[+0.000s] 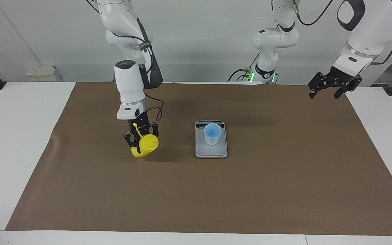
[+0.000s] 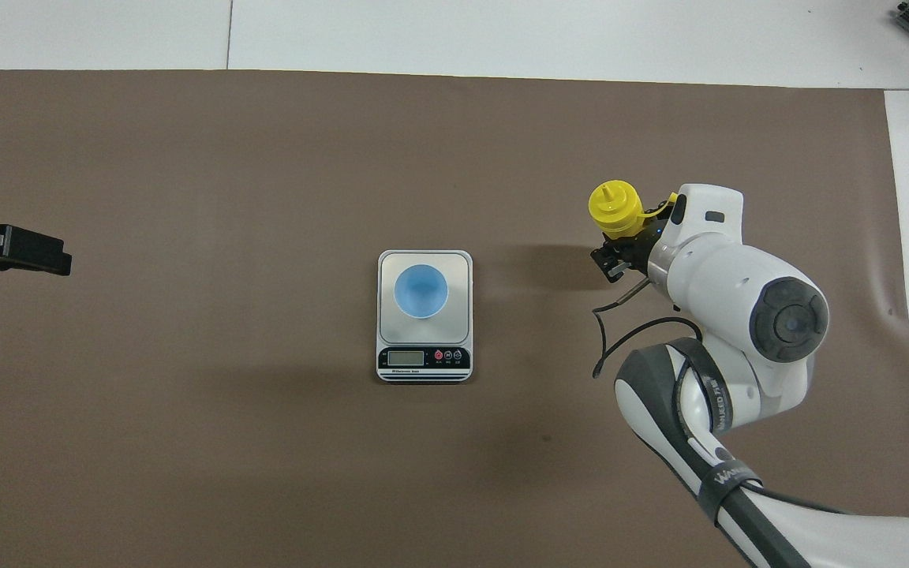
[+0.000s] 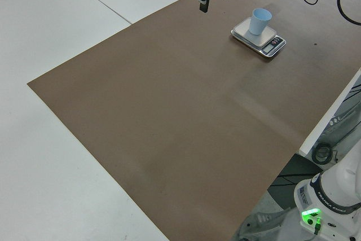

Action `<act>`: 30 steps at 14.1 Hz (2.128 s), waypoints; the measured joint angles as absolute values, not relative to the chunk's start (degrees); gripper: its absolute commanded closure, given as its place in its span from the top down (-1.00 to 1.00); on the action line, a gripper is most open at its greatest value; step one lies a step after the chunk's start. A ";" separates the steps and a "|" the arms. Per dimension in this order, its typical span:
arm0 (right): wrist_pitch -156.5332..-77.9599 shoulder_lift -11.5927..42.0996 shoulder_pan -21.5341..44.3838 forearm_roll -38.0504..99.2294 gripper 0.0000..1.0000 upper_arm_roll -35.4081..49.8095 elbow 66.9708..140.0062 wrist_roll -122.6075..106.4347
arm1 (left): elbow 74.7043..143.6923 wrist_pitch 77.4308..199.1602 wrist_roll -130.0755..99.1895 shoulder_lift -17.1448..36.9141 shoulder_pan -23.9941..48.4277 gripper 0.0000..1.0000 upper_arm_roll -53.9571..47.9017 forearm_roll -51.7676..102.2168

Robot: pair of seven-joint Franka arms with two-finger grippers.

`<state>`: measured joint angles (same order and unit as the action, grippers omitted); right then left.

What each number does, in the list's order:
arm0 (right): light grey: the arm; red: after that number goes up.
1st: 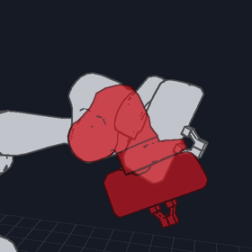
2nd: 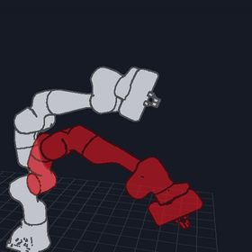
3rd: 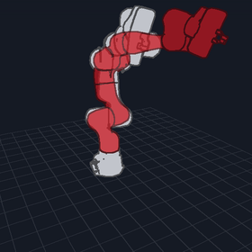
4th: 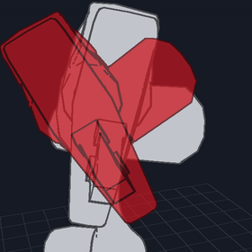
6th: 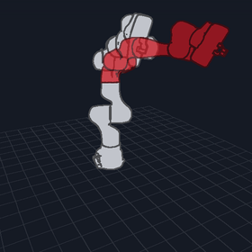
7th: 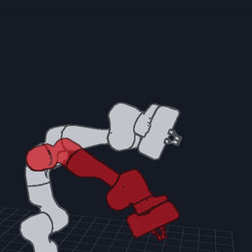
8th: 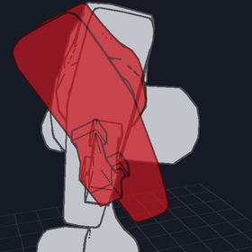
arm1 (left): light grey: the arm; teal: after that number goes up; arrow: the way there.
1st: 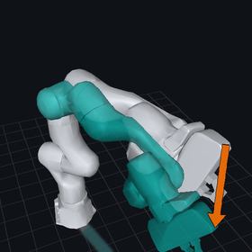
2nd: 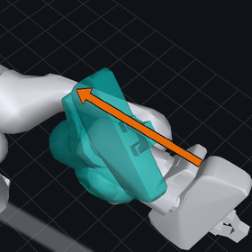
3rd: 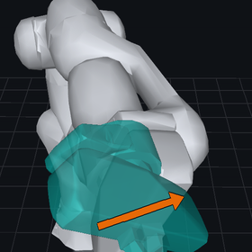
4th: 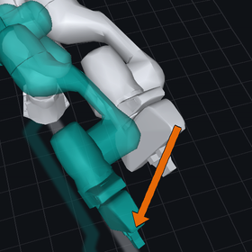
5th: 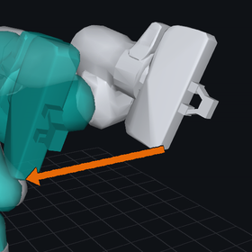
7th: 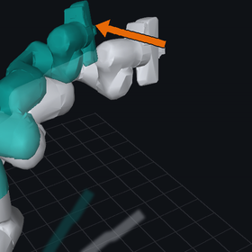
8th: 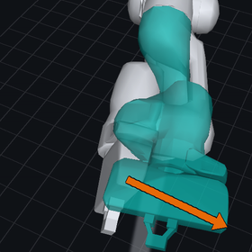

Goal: Pour seasoning into cup on scale with both arms
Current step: 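Carry the yellow bottle back and lower it onto the table, then open the right gripper and draw it back from the bottle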

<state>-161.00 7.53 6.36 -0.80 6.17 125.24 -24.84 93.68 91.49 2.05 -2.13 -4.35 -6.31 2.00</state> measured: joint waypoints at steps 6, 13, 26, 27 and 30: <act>-155.43 7.39 4.61 32.82 -1.00 5.94 124.34 -58.90 | 93.68 91.49 2.05 -2.13 -4.35 1.00 -6.31 2.00; -143.01 5.52 -3.46 58.47 -1.00 5.73 124.74 -90.96 | 93.68 91.49 2.05 -2.13 -4.35 1.00 -6.31 2.00; -128.37 7.35 -20.93 63.23 -1.00 5.52 129.00 -112.40 | 93.68 91.49 2.05 -2.13 -4.35 1.00 -6.31 2.00; -128.32 7.97 -21.60 63.29 0.98 5.51 129.02 -113.61 | 93.68 91.49 2.05 -2.14 -4.35 1.00 -6.31 2.00; -127.26 8.16 -22.26 63.84 1.00 5.51 128.94 -114.50 | 93.69 91.49 2.05 -2.13 -4.35 1.00 -6.31 2.00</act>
<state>-127.26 8.16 -22.26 63.84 5.51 128.94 -114.50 93.69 91.49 2.05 -2.13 -4.35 -6.31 2.00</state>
